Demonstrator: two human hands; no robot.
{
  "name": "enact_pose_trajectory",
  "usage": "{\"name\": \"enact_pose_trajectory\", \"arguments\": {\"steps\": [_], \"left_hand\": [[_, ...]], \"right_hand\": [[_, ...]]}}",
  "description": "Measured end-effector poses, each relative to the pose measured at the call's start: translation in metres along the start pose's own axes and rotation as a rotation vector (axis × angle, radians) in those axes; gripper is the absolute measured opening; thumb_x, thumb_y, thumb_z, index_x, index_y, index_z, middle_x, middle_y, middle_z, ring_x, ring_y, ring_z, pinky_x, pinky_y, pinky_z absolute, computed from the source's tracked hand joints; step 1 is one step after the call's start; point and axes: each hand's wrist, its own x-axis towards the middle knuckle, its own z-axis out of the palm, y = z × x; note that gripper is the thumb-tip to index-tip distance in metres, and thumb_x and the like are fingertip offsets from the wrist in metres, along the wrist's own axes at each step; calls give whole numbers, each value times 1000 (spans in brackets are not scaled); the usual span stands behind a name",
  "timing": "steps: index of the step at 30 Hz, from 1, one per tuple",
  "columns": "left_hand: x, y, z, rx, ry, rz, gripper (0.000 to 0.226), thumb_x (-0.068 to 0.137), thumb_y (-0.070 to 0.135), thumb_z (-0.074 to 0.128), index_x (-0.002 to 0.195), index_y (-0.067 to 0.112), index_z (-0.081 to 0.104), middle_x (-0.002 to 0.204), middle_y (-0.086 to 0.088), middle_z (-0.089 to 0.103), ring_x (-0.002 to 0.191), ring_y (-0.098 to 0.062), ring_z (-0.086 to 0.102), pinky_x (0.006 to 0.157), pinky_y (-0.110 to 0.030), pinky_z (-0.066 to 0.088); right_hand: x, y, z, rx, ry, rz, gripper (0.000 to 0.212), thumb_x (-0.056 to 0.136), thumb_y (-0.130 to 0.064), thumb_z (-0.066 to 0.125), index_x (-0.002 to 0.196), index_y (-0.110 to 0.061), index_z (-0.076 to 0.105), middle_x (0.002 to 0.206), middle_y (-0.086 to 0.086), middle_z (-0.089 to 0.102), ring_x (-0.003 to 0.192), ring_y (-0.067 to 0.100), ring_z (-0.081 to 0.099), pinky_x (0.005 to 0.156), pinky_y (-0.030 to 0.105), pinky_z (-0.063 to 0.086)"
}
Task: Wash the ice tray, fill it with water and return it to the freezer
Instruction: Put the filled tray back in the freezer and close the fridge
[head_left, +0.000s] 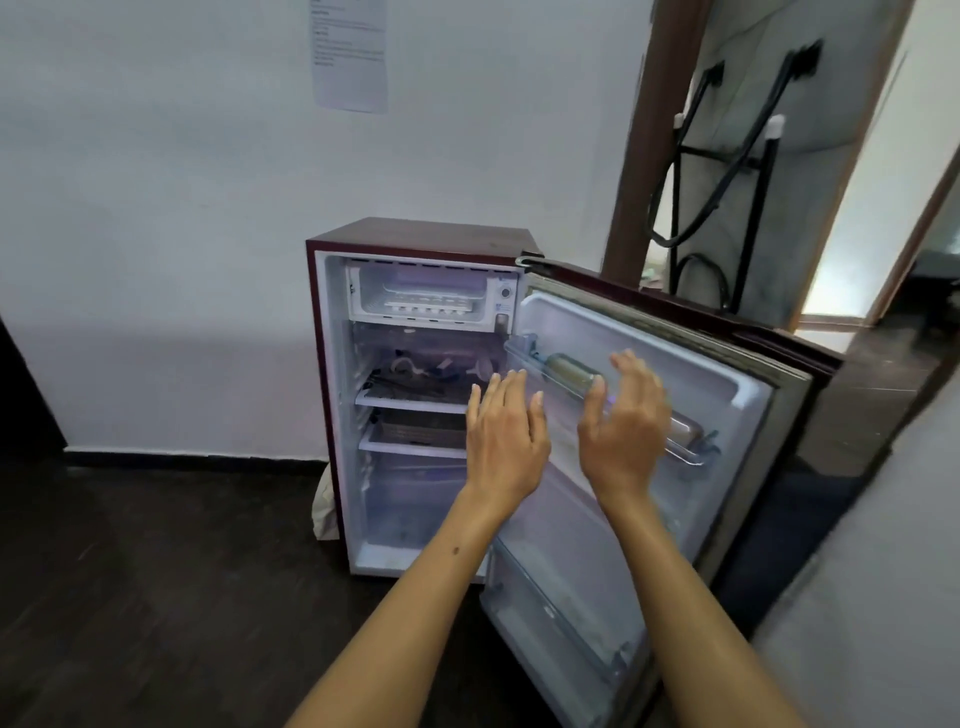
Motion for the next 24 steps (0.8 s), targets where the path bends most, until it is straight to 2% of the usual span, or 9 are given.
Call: {"name": "enact_pose_trajectory", "arguments": {"steps": [3,7,11,15,17,19,21,24], "left_hand": [[-6,31,21,-13,-25,62,56,97,34,24,139,3,43,143,-13,48,139,-26,35,119,-41,14],[-7,71,50,-54,-73,135,50,97,31,30,134,2,47,137,-15,53,133,-30,42,117,-44,21],[-5,110,74,-56,-137,218,56,96,33,24,135,-1,45,139,-19,50,135,-33,40,116,-45,20],[3,137,92,-59,-189,281,45,100,22,37,140,1,39,146,-18,42,140,-31,31,117,-42,16],[5,148,98,-50,-183,297,45,100,21,38,140,1,40,145,-18,42,140,-31,30,117,-42,17],[5,155,103,-35,-195,301,45,100,23,37,140,2,39,147,-18,40,141,-31,28,117,-42,16],[5,160,108,-16,-212,300,45,101,24,35,141,2,38,148,-17,38,142,-30,27,117,-41,15],[5,166,112,5,-236,302,45,101,23,35,141,3,38,149,-17,37,142,-29,26,117,-41,13]], "right_hand": [[19,39,-35,-58,159,123,38,94,-23,45,124,-3,57,131,16,57,121,34,53,101,44,40],[40,91,-71,-51,220,342,46,97,-27,42,132,1,49,138,20,49,129,35,45,107,43,34],[57,132,-89,-19,180,497,55,98,-36,35,137,3,42,138,22,47,127,37,45,104,44,38],[73,153,-96,59,100,613,51,103,-32,34,140,2,37,140,22,45,128,35,44,102,36,35],[80,162,-94,133,63,701,48,104,-32,33,138,1,41,137,20,49,126,34,46,100,33,35],[84,169,-90,189,40,758,49,103,-38,29,135,-4,45,133,17,53,124,34,49,103,38,37],[87,171,-89,242,-6,829,53,103,-44,24,141,-11,41,139,14,50,129,32,45,109,42,34],[90,166,-84,327,-50,895,56,104,-44,20,145,-10,36,146,15,43,135,32,39,110,39,29]]}}
